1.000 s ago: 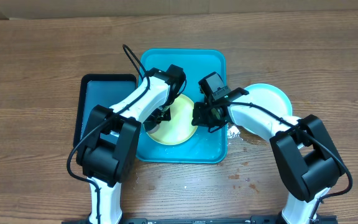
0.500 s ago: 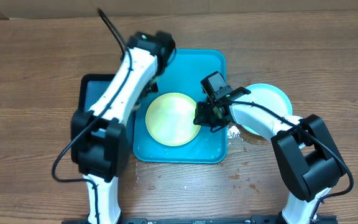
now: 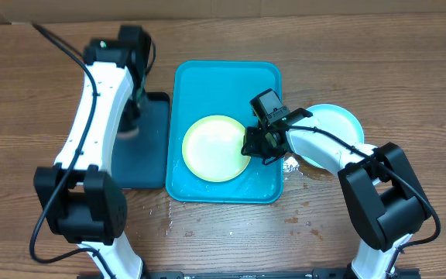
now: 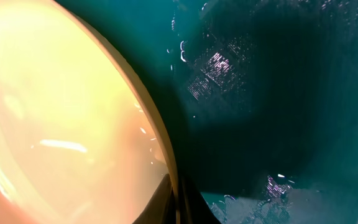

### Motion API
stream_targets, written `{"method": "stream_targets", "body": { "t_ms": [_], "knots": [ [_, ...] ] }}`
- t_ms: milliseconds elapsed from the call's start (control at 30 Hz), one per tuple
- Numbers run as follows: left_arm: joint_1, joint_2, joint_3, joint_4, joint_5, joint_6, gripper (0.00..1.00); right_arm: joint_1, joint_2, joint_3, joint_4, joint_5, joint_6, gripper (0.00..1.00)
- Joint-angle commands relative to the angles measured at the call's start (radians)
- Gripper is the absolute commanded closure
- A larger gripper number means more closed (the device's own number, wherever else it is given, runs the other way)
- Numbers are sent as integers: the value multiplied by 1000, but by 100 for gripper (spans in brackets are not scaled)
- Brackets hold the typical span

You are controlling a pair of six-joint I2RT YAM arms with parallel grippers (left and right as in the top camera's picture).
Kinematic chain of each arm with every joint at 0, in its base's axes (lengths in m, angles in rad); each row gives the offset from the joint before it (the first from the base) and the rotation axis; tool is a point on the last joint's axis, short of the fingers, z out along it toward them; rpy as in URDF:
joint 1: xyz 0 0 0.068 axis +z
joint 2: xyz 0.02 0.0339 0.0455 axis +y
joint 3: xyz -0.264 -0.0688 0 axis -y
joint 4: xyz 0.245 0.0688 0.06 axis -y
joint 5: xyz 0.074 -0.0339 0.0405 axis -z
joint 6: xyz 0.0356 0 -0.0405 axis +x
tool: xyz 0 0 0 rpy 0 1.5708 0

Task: Clean dirty plates on tray and stack at the side
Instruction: 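Return the sponge to the black tray with the left gripper, then lift the yellow plate off the teal tray with the right gripper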

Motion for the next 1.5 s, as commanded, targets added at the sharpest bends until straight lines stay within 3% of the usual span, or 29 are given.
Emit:
{"method": "stream_targets", "body": {
  "t_ms": [0,167,233,300,333,400,700,967,1233,1467],
  "knots": [
    [17,18,-201,128,100,91,96,-14,10,-11,-17,71,-7,96],
    [38,18,-347,261,131,119,96,-14,10,-11,-28,70,-8,96],
    [49,13,-341,254,167,155,78,-14,10,-11,-32,71,-11,96],
    [62,-4,-312,215,193,168,34,-14,10,-11,-32,70,-12,96],
    [68,-15,-294,195,201,168,22,-14,10,-11,-32,70,-16,96],
    [82,-54,-247,144,225,169,15,-14,10,-11,-31,70,-19,96],
    [106,-367,-38,6,417,263,1,-20,-155,76,-141,124,-82,96],
    [106,-632,18,-62,416,262,0,52,-305,214,-184,155,-196,96],
    [106,-785,18,-81,419,262,0,256,-222,229,166,339,-220,96],
    [106,-808,18,-88,420,262,0,430,-16,230,560,501,-500,96]
  ]
}}
